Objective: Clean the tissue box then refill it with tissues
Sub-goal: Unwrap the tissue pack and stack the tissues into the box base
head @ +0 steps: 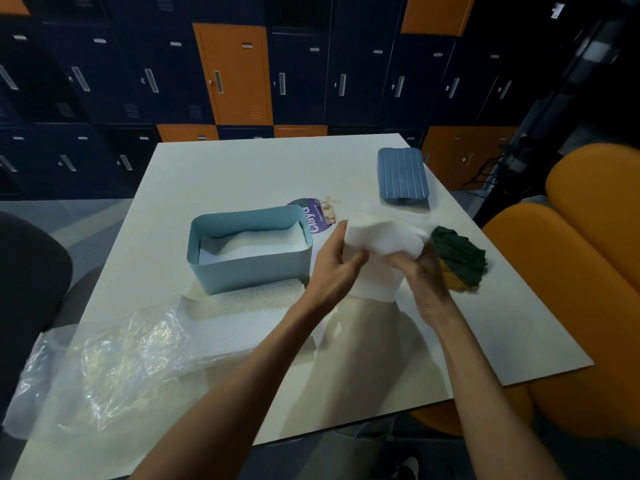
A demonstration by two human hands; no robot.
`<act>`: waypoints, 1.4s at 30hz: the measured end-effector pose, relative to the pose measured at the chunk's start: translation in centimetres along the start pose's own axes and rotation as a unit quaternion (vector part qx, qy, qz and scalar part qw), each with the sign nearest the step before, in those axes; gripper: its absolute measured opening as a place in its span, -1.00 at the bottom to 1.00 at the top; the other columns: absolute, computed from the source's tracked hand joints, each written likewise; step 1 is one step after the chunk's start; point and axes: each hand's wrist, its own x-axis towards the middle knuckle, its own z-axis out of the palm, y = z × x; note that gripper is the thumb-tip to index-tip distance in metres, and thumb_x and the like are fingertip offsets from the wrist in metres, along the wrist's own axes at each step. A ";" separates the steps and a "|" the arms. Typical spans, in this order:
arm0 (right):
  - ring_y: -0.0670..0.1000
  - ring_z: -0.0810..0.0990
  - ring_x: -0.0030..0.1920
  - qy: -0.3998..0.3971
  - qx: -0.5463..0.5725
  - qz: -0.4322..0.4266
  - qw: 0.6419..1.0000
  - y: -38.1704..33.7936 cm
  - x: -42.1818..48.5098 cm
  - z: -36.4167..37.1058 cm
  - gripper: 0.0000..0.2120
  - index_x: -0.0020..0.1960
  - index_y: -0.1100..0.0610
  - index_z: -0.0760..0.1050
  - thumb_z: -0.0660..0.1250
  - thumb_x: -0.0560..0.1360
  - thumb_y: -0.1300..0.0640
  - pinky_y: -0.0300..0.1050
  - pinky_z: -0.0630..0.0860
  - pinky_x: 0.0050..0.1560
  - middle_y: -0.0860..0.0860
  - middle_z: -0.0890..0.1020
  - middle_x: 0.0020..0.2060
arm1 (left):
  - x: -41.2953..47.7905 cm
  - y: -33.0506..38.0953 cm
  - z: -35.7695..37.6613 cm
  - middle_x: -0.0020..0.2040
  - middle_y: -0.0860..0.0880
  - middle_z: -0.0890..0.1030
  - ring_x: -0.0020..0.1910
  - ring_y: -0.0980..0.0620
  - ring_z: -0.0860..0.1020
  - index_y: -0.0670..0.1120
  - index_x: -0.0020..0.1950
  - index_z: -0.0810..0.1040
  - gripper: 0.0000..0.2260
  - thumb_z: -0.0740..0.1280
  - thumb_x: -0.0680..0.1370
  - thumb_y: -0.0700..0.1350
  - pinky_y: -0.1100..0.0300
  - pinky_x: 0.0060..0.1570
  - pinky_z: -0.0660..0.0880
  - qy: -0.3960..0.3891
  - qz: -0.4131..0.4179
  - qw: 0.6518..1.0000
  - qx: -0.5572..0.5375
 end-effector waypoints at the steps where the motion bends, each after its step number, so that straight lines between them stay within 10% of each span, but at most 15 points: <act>1: 0.03 0.56 0.04 -0.010 -0.010 -0.019 1.000 -0.7 0.2 -0.9 -0.39 0.31 0.01 0.34 0.43 0.30 0.22 -0.08 0.59 -0.03 -0.03 0.55 0.04 | 0.5 0.2 -0.5 0.05 -0.06 0.62 0.01 0.00 0.56 -0.08 0.19 0.51 -0.68 0.26 0.44 -0.23 -0.08 0.09 0.53 -0.012 0.020 0.999 0.035; 5: 0.00 0.38 0.30 -0.065 -0.298 -0.119 0.945 -4.4 1.7 -4.5 -0.07 0.42 -0.37 0.01 0.54 0.30 0.01 0.02 0.38 0.21 -0.12 0.40 0.27 | 2.5 2.3 -2.2 0.01 -0.05 0.63 -0.03 -0.12 0.57 -0.07 0.18 0.49 -0.72 0.24 0.47 -0.14 -0.07 -0.04 0.55 -0.128 0.103 0.957 0.238; 7: 0.00 0.40 0.28 -0.098 -0.392 -0.107 0.909 -5.2 2.2 -5.0 -0.26 0.40 -0.28 0.24 0.53 0.34 -0.01 0.05 0.38 0.24 -0.11 0.50 0.22 | 3.0 3.6 -1.9 0.06 -0.04 0.63 -0.05 -0.05 0.56 -0.03 0.22 0.48 -0.74 0.27 0.54 -0.14 0.01 -0.08 0.54 -0.182 0.131 0.923 0.314; 12: 0.06 0.61 -0.05 -0.052 -0.268 -0.015 0.962 -2.7 1.4 -7.3 -0.76 0.06 0.04 0.61 0.49 0.40 0.18 -0.01 0.53 -0.07 0.00 0.66 -0.13 | 2.3 1.6 -2.3 0.00 0.01 0.61 -0.05 -0.06 0.51 0.03 0.16 0.48 -0.71 0.39 0.48 0.07 0.09 -0.15 0.42 -0.220 0.060 0.859 0.458; 16: -0.10 0.62 -0.08 0.003 -0.097 0.068 0.993 0.4 -0.1 -9.5 -0.67 0.14 0.14 0.57 0.46 0.39 0.29 -0.18 0.56 -0.04 -0.05 0.65 -0.09 | 0.8 -0.6 -3.3 -0.24 -0.07 0.62 -0.25 0.02 0.52 -0.12 -0.12 0.63 -0.83 0.52 0.41 -0.07 0.11 -0.18 0.49 -0.105 -0.075 0.986 0.101; 19: -0.12 0.65 -0.14 0.018 -0.013 0.086 0.996 2.2 -0.8 -9.4 -0.73 0.02 0.12 0.58 0.43 0.39 0.38 -0.28 0.61 -0.15 -0.02 0.66 -0.11 | -1.0 -0.4 -1.7 -0.12 -0.13 0.71 -0.17 0.01 0.65 -0.25 0.01 0.66 -0.85 0.47 0.46 -0.31 0.14 -0.10 0.61 -0.012 -0.109 0.991 -0.083; 25: 0.04 0.58 -0.05 -0.022 -0.043 0.092 0.995 4.7 -0.9 -10.2 -0.65 0.03 -0.03 0.58 0.45 0.31 0.29 -0.01 0.55 -0.17 0.00 0.61 -0.07 | -2.9 -2.3 0.5 -0.17 0.08 0.66 -0.14 0.13 0.57 0.01 -0.11 0.63 -0.96 0.43 0.47 -0.07 0.25 -0.06 0.47 0.059 -0.106 0.988 -0.093; 28: -0.01 0.58 -0.03 -0.033 -0.022 0.062 0.997 5.2 -1.1 -10.1 -0.65 0.02 0.00 0.58 0.44 0.31 0.31 -0.09 0.57 -0.16 -0.05 0.63 -0.08 | -2.8 -2.3 1.4 -0.07 0.07 0.67 -0.04 0.15 0.58 -0.10 0.01 0.62 -0.62 0.36 0.40 0.18 0.29 0.02 0.43 0.121 -0.115 0.980 -0.108; 38: -0.18 0.56 -0.13 0.011 -0.040 0.062 0.997 5.4 -0.6 -10.0 -0.70 -0.02 -0.05 0.53 0.42 0.44 0.33 -0.34 0.52 -0.17 -0.11 0.61 -0.15 | -1.6 -3.9 2.3 -0.37 0.03 0.51 -0.30 0.05 0.44 -0.07 -0.35 0.49 -0.57 0.20 0.64 0.11 0.14 -0.19 0.36 0.278 -0.178 0.943 -0.047; 42: -0.21 0.58 -0.15 0.001 -0.040 0.058 0.998 4.9 0.1 -10.7 -0.71 -0.02 -0.05 0.53 0.42 0.45 0.33 -0.38 0.54 -0.19 -0.12 0.62 -0.14 | -1.2 -2.0 0.7 -0.21 0.07 0.62 -0.20 0.18 0.58 -0.05 -0.18 0.56 -0.62 0.12 0.65 0.13 0.04 -0.06 0.51 0.250 -0.135 0.958 0.028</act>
